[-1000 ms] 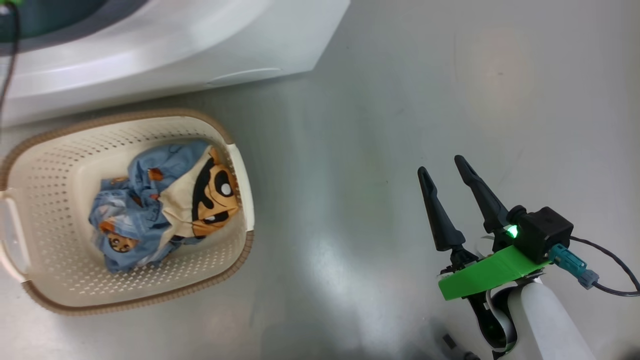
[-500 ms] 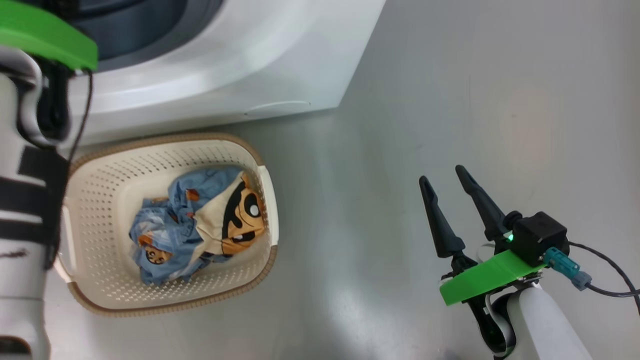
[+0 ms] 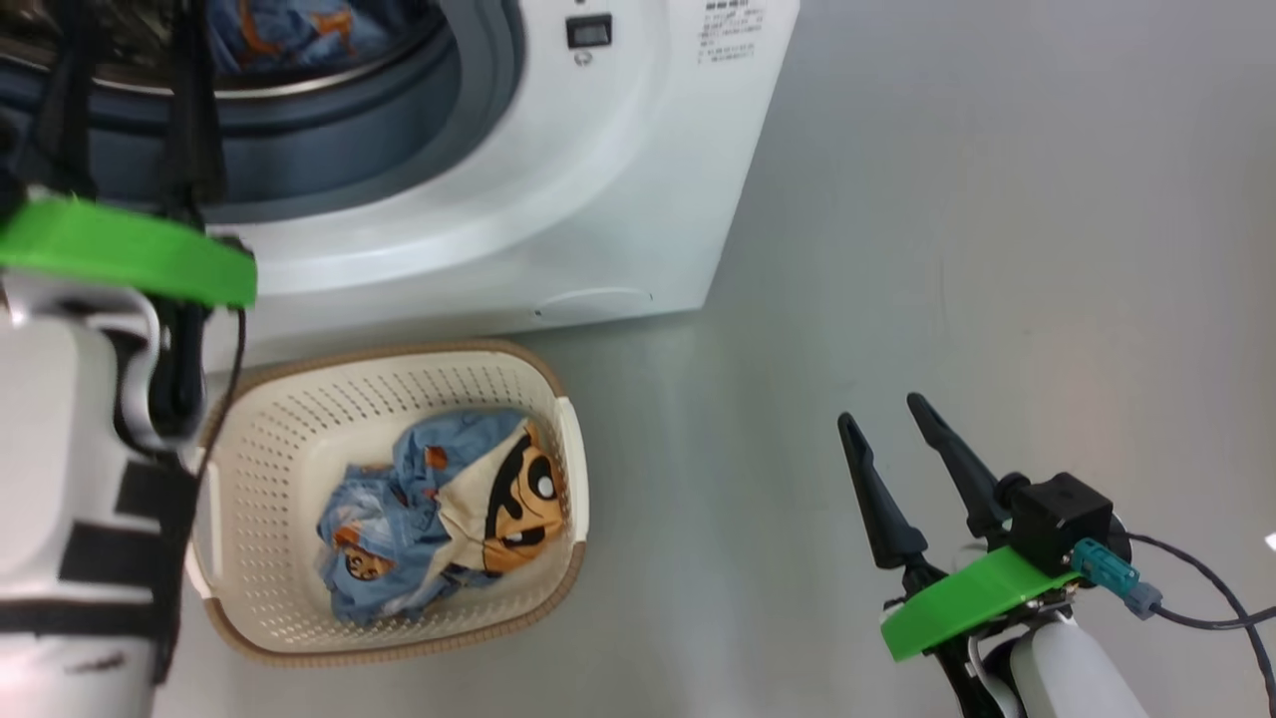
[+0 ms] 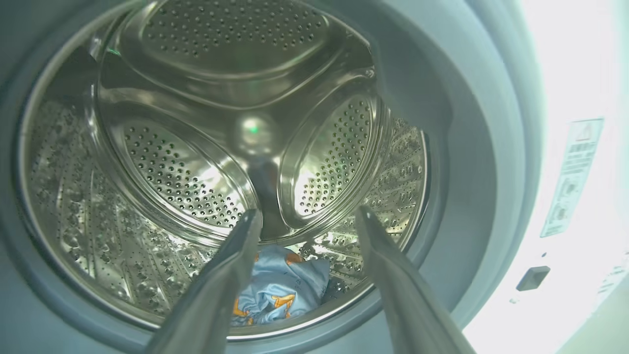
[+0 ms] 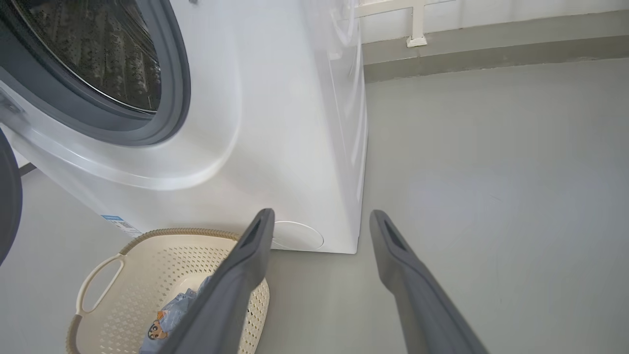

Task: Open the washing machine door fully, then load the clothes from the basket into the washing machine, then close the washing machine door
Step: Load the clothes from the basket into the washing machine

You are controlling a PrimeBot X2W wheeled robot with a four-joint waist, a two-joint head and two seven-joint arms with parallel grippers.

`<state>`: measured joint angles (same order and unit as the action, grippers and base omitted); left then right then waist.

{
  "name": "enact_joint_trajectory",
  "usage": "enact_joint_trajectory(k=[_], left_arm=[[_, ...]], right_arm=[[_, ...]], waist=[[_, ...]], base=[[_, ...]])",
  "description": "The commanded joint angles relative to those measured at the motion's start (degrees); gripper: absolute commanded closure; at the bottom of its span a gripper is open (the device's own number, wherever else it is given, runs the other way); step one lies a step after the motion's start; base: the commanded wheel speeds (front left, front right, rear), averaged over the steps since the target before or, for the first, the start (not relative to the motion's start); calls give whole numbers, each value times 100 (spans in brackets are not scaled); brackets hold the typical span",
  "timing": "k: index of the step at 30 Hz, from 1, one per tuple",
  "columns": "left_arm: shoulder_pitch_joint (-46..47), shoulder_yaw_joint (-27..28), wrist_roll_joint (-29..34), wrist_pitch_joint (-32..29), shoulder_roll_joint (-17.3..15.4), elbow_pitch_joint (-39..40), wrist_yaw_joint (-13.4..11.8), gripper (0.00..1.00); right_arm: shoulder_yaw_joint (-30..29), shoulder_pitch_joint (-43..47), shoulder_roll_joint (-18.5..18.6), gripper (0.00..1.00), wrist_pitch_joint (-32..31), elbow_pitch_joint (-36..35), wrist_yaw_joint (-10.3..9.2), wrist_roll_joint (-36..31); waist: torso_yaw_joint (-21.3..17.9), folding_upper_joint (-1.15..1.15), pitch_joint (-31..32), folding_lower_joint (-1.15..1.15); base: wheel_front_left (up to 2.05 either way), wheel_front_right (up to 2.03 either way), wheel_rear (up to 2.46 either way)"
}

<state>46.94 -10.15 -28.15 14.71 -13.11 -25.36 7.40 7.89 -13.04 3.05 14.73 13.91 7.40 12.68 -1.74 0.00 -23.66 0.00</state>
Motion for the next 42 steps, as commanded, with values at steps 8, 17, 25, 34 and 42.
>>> enact_joint_trajectory(k=[8,17,25,34,42], left_arm=[[-1132,532,410,29,17,864,9,0],[-2111,867,811,29,264,1410,-16,0],[-3088,1350,1126,29,432,1800,-82,0],[-4137,1832,1475,29,696,2292,-163,0],[-4931,2153,1652,29,904,2700,-197,0]], right_arm=[[71,382,-17,0,27,-16,9,-5],[-35,641,-17,0,27,35,9,-6],[-85,843,-17,0,27,32,9,-39],[-178,1016,-17,0,27,-74,9,-85],[-241,1098,-17,0,27,-151,9,-124]], waist=[[180,0,807,0],[254,0,1343,0],[215,0,1774,0],[157,0,2101,0],[61,0,2167,0]], base=[[0,0,0],[0,0,0],[0,0,0],[0,0,0],[0,0,0]])
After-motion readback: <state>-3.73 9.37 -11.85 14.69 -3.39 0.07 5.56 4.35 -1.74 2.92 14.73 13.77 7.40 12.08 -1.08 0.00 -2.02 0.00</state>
